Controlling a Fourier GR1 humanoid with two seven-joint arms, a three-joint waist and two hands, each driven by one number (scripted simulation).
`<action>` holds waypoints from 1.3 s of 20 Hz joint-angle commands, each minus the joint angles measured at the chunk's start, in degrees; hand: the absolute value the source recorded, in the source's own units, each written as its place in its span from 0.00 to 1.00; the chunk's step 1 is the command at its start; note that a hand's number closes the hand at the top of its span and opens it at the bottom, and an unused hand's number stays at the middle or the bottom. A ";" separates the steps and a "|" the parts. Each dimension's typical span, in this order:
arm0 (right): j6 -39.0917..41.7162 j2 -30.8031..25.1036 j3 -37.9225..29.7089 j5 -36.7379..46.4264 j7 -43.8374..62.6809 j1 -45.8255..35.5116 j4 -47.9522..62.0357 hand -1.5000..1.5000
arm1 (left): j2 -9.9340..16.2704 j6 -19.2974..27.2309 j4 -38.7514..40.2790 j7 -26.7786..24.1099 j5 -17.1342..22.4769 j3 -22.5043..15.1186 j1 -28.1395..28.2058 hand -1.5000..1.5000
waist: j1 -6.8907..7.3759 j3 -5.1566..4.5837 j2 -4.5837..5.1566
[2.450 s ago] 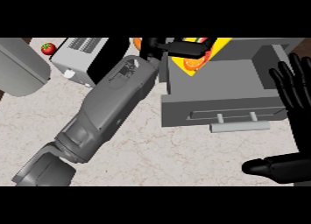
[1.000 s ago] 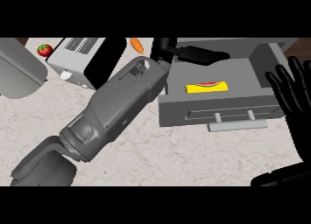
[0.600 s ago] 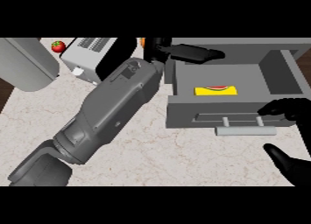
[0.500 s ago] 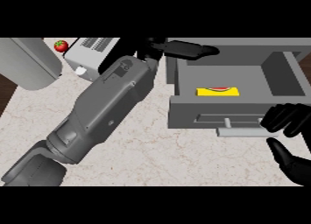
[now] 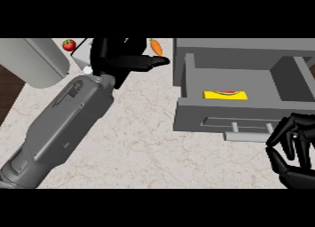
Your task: Pick up the cup, place it into the drawer and close the drawer
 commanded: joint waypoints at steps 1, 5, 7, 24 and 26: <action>-0.38 0.38 1.85 4.70 -0.37 0.45 1.17 1.00 | 7.65 -1.55 -11.93 3.36 1.21 1.09 10.66 0.00 | 0.24 0.01 0.09; -1.13 0.67 3.21 9.47 -0.68 -1.13 4.52 1.00 | 10.64 -2.59 -20.14 2.95 0.58 2.39 20.02 0.00 | -0.77 0.02 0.45; -2.19 1.88 7.48 15.58 -1.86 -0.95 5.42 1.00 | 13.19 -5.36 -21.54 2.60 1.91 5.22 22.74 0.00 | -0.81 0.01 0.53; -13.57 -0.97 17.32 48.74 -23.03 -9.37 37.75 0.00 | 17.26 -17.59 -28.97 -1.00 2.08 12.53 42.99 0.00 | -1.43 0.03 0.80; -15.58 3.17 19.92 52.36 -19.64 -12.88 41.47 0.00 | 17.33 -21.29 -25.97 -3.23 2.02 14.68 44.01 0.00 | -1.42 0.01 0.84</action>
